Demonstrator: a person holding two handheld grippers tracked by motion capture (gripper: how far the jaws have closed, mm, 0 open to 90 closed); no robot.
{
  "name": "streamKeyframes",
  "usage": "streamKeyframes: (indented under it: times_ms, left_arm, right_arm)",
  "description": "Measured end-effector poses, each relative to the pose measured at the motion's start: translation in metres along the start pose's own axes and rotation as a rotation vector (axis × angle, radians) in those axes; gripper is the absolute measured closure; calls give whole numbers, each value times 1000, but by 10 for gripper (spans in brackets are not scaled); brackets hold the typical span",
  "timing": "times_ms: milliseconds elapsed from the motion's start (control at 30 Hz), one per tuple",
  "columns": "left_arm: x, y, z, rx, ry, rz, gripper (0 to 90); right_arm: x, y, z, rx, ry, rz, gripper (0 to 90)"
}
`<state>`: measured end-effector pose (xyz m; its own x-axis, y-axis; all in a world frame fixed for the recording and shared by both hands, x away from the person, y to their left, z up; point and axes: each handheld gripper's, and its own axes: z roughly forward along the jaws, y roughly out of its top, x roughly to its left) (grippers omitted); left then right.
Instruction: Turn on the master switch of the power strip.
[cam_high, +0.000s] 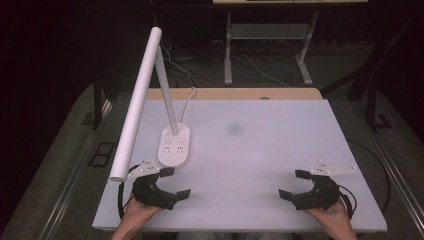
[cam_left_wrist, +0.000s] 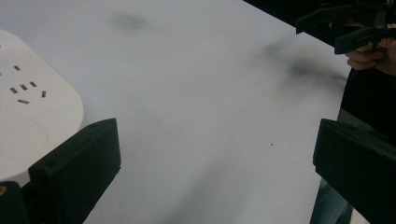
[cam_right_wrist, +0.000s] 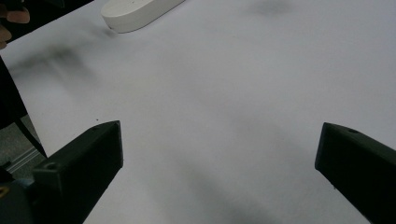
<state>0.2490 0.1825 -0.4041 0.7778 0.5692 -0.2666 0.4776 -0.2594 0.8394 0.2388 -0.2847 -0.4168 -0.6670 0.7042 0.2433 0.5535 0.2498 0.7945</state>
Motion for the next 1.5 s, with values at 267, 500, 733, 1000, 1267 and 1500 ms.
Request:
streamKeyframes:
  times_ms: [267,500,733,1000,1267,1500]
  left_arm:
    - [1,8,-2,23,-1,-7,0]
    - [7,12,-6,35,8,-14,0]
    - [11,18,-10,68,15,-7,0]
    - [19,30,-19,64,38,-14,2]
    - [29,35,-23,63,48,-26,3]
    - [36,40,-26,74,59,-26,4]
  right_arm:
    - [-1,0,-2,-4,-5,0,4]
    - [-1,-1,-2,-7,-7,-1,4]
    - [0,-1,-1,-5,-5,-5,4]
    - [0,-1,-1,-5,-8,-9,4]
    - [0,-1,-1,-5,-8,-10,4]
    - [0,-1,-1,-4,-9,-8,4]
